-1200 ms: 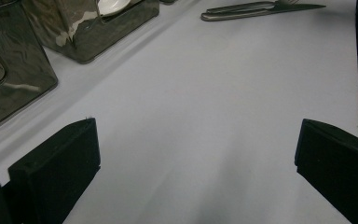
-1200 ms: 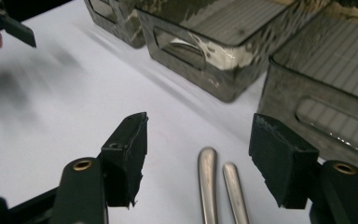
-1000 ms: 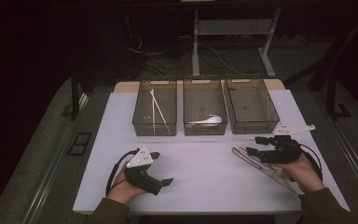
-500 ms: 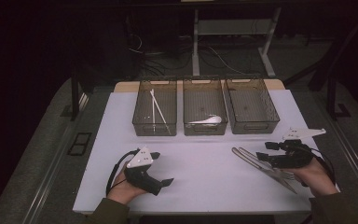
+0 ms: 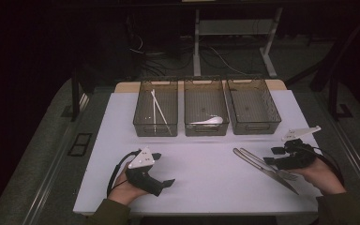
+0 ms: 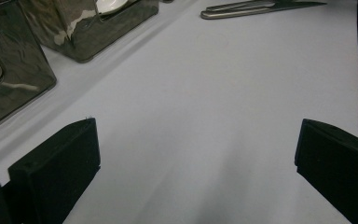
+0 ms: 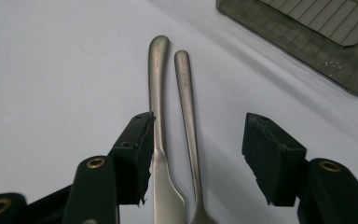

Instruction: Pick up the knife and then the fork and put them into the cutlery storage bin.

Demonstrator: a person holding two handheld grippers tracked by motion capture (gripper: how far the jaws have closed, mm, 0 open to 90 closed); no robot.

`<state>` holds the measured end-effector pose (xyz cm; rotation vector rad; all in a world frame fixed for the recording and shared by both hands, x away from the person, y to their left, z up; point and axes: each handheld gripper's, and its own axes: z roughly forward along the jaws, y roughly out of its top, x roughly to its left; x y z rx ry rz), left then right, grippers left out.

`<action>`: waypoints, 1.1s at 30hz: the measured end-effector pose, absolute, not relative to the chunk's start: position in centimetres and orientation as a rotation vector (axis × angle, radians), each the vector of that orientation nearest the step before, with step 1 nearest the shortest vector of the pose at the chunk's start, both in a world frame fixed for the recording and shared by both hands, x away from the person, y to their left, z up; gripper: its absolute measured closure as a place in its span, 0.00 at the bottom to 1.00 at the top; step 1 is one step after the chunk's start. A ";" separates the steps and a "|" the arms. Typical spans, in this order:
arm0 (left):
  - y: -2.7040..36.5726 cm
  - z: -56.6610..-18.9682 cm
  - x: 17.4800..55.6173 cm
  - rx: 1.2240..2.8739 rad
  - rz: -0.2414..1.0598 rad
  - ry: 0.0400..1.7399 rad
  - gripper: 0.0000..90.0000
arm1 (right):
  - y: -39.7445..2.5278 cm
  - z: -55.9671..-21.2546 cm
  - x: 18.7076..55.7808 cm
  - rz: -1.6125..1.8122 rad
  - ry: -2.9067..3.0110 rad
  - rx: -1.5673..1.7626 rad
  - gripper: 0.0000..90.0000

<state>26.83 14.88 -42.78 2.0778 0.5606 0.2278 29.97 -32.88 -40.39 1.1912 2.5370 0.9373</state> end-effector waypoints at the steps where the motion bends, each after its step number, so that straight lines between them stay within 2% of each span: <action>1: 14.9 -42.8 26.8 2.077 0.227 0.561 0.00 | -32.9 -40.4 30.0 0.928 2.545 1.185 0.49; 12: 14.9 -42.8 26.8 2.075 0.228 0.561 0.00 | -32.5 -41.4 30.6 0.785 2.673 1.114 0.71; 17: 14.8 -42.8 26.8 2.078 0.225 0.561 0.00 | -32.4 -41.8 30.6 0.728 2.706 1.086 0.77; 27: 14.8 -42.9 26.8 2.083 0.219 0.561 0.00 | -32.1 -42.8 30.7 0.628 2.759 1.053 0.86; 33: 14.8 -42.9 26.9 2.086 0.219 0.559 0.00 | -31.7 -42.7 30.8 0.578 2.766 1.024 0.88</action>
